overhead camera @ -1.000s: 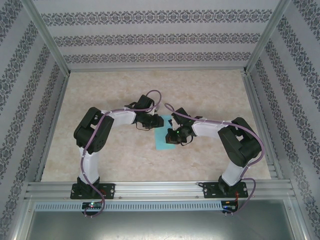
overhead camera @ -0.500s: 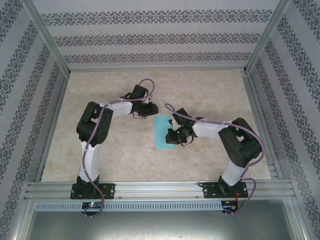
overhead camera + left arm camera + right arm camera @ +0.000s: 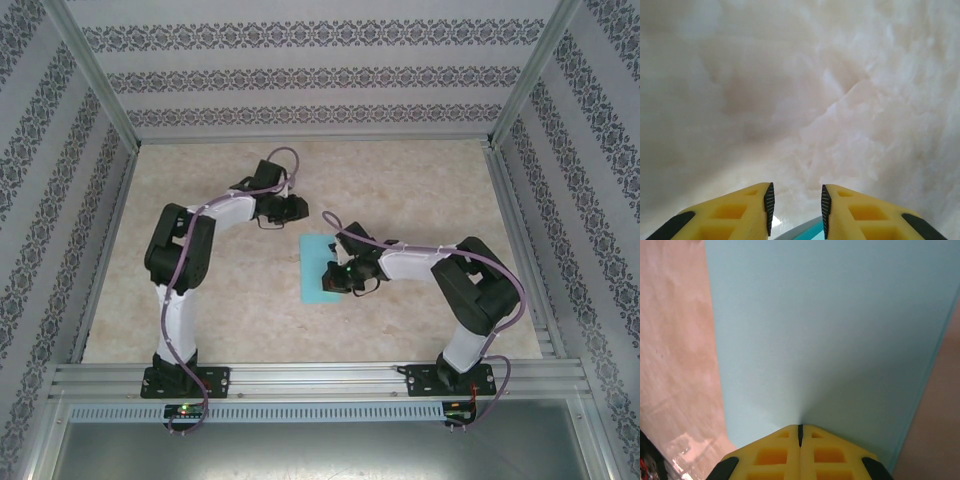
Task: Fold a paper plane with a square sheet of paper (fold left side to right side)
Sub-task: First fold the square sheet of paper in half at the center of the table, then fold the triangle a second time at the center of the table.
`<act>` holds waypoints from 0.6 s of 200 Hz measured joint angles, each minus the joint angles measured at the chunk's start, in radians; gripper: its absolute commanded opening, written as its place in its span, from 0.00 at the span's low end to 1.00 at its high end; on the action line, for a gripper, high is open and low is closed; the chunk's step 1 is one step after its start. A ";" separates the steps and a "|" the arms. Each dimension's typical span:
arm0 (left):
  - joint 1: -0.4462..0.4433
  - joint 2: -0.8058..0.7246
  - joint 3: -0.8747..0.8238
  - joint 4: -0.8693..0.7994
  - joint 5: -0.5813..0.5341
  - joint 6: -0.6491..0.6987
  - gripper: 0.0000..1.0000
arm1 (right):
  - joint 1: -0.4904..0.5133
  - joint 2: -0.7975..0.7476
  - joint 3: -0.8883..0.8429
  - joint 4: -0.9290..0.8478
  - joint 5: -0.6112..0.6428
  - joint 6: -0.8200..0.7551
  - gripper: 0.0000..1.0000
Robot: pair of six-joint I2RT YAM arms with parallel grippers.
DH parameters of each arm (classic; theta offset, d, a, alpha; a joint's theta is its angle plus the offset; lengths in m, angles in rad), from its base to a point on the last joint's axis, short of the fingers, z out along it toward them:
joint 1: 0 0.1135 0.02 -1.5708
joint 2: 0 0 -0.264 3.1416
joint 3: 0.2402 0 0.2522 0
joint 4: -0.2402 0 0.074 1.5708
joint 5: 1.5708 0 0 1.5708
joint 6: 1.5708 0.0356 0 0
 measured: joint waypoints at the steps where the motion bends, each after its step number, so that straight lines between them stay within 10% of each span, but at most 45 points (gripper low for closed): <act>1: 0.002 -0.009 -0.003 -0.001 -0.001 0.000 0.35 | 0.002 0.000 0.000 -0.001 0.000 0.001 0.03; 62: 0.003 -0.326 -0.212 0.017 0.042 -0.002 0.34 | -0.032 -0.235 0.007 -0.097 0.099 -0.017 0.47; 120: -0.099 -0.355 -0.438 0.045 0.157 -0.101 0.30 | -0.220 -0.358 -0.070 -0.058 0.082 -0.015 0.57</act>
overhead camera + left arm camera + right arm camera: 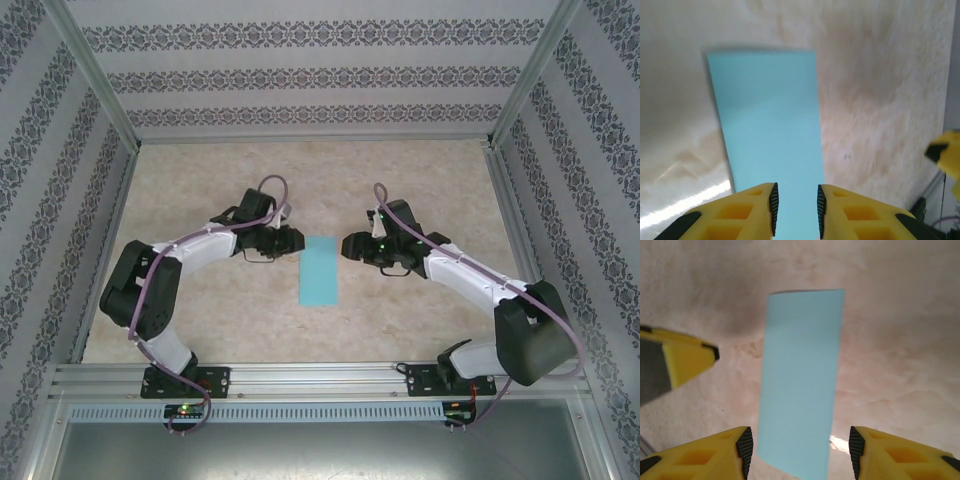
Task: Fold a paper plane with a square sheet of paper (fold left side to right side)
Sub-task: Fold the triangle a second time at the center of the table.
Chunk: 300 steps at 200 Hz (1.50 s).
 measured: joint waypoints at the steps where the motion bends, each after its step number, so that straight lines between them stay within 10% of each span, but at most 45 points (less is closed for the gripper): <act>1: -0.001 0.001 -0.001 0.000 0.002 -0.001 0.30 | -0.001 0.000 -0.002 0.001 -0.001 0.002 0.57; 300: -0.040 0.137 -0.024 0.016 -0.005 -0.017 0.28 | 0.106 0.273 -0.041 0.185 -0.228 0.216 0.49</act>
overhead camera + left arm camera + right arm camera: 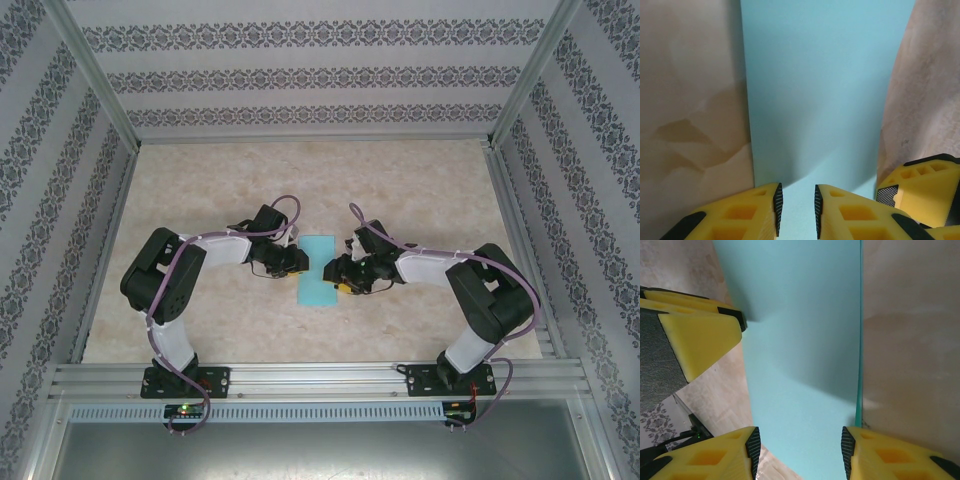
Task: Fold a paper plane with a square sheet of paper (fold left side to right side)
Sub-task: Fold the triangle a second time at the center of the table.
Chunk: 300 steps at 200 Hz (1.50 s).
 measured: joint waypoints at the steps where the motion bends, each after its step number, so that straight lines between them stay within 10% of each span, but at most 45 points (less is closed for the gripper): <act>1: 0.000 0.000 0.000 0.000 0.000 0.000 0.28 | 0.000 0.000 0.000 0.000 0.000 0.000 0.49; 168: 0.000 0.000 0.000 0.000 0.000 0.000 0.29 | 0.026 0.016 0.030 -0.066 0.029 -0.020 0.47; 209: -0.001 -0.032 -0.008 0.014 -0.010 0.003 0.44 | 0.003 0.016 0.011 0.044 -0.004 0.037 0.49; 300: -0.046 -0.537 -0.113 0.068 -0.119 0.177 0.58 | -0.049 0.080 0.013 0.198 -0.105 0.136 0.49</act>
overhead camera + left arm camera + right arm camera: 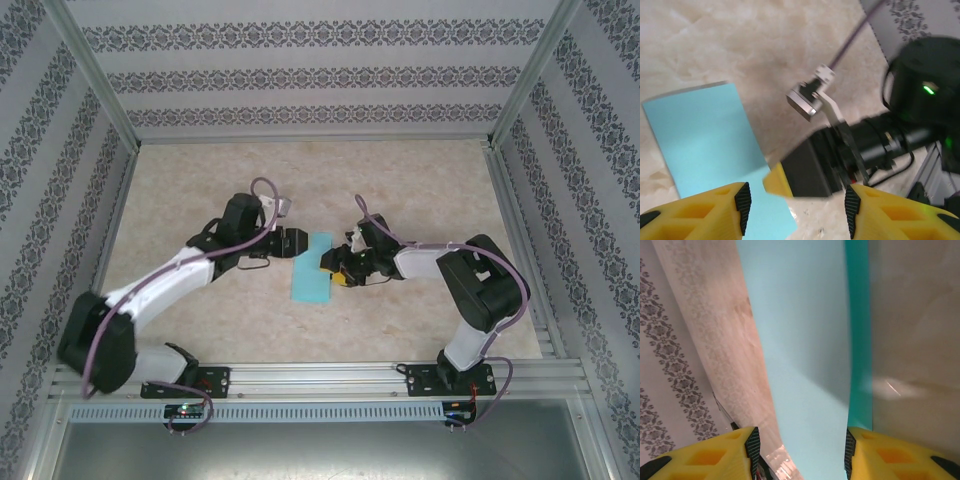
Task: Fold a paper plane with a square sheet of paper (fold left side to right side)
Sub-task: Fold the triangle a second time at the center of the table.
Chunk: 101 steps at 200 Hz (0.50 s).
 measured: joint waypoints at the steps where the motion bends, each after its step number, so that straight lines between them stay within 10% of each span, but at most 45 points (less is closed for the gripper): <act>1: -0.005 -0.013 -0.006 -0.002 -0.004 0.004 0.58 | -0.001 0.000 0.002 0.000 0.000 0.000 0.49; 49: -0.183 -0.265 -0.151 -0.090 -0.180 0.079 0.61 | -0.006 0.000 0.066 0.002 -0.019 0.009 0.49; 101: -0.425 -0.116 -0.132 -0.158 -0.424 0.125 0.65 | -0.006 -0.001 0.104 0.009 -0.026 0.048 0.49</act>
